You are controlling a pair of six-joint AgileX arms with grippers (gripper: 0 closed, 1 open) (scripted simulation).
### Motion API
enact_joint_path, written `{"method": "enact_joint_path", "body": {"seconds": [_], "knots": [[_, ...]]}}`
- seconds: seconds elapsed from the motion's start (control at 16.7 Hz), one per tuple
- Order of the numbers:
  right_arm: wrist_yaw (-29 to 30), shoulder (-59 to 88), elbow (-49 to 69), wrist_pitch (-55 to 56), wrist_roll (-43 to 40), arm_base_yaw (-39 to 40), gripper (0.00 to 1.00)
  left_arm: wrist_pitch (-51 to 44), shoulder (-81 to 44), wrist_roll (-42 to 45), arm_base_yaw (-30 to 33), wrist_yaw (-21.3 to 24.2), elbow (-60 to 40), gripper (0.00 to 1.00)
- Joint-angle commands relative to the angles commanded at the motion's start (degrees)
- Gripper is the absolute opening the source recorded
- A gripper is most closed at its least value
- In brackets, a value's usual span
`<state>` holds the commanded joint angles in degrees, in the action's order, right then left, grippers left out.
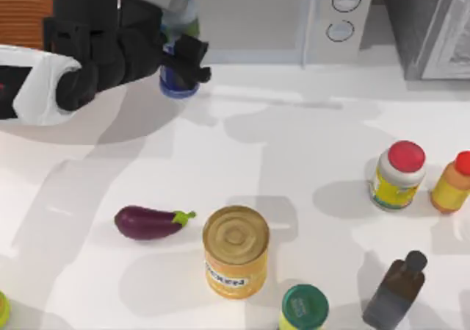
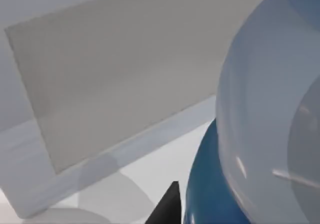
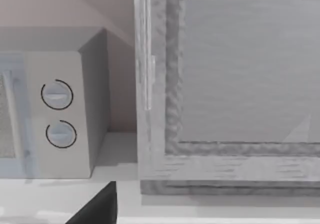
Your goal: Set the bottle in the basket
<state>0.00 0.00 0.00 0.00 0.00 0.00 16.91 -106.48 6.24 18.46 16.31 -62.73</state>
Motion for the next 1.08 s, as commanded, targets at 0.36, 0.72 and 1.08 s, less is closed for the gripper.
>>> {"method": "enact_joint_path", "body": {"seconds": [0.36,0.72,1.08], "knots": [[0.0,0.0,0.0,0.0,0.0,0.0,1.0,-14.71,13.6,-0.41,-17.95,-3.47,-8.62,0.0],[0.0,0.0,0.0,0.0,0.0,0.0,1.0,-18.43,18.75,-1.69,-27.3,-5.8,-8.67,0.0],[0.0,0.0,0.0,0.0,0.0,0.0,1.0,-17.68,17.75,-1.52,-27.08,-5.9,-9.03,0.0]]}}
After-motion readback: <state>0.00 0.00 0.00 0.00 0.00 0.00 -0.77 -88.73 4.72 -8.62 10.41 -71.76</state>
